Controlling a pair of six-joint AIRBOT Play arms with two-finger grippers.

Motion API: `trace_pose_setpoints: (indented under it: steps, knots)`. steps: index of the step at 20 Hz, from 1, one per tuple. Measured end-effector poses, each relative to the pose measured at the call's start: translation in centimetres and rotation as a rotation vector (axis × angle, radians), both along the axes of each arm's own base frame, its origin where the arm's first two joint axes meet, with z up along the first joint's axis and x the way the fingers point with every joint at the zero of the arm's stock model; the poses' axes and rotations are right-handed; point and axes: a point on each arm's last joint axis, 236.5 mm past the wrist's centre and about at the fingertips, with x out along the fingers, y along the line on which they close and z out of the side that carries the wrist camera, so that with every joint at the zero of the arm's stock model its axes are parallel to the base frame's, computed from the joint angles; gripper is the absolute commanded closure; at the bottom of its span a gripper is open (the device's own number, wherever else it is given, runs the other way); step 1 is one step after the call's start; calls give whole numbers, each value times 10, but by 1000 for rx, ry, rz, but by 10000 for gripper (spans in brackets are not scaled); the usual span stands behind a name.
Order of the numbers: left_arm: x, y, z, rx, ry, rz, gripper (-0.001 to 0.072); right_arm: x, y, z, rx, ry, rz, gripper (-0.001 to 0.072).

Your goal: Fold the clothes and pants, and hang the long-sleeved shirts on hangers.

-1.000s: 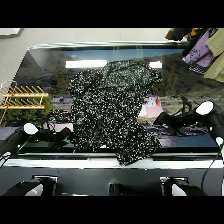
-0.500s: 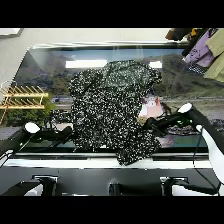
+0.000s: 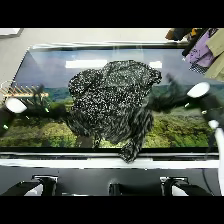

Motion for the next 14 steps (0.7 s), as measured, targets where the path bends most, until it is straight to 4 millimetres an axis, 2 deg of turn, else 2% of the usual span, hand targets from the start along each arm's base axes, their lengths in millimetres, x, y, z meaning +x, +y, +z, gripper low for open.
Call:
trace_pose_setpoints:
  steps: [2,3,5,7,9,11,14]
  knots:
    - [32,16,70,79,-167,11,683,23,-20,88,-30,-216,-77,673]
    - [42,24,105,114,-248,24,682,28,-32,132,-47,-323,-123,673]
    - [53,39,179,168,-413,65,682,20,-55,216,-89,-521,-213,672]
    - [47,52,248,208,-568,114,682,-7,-71,290,-128,-696,-287,672]
    - [27,67,304,245,-697,172,681,-46,-78,343,-154,-833,-334,671]
    - [-3,83,350,277,-805,239,681,-93,-78,385,-162,-957,-367,671]
    - [-53,103,400,315,-944,322,680,-158,-82,428,-151,-1101,-450,671]
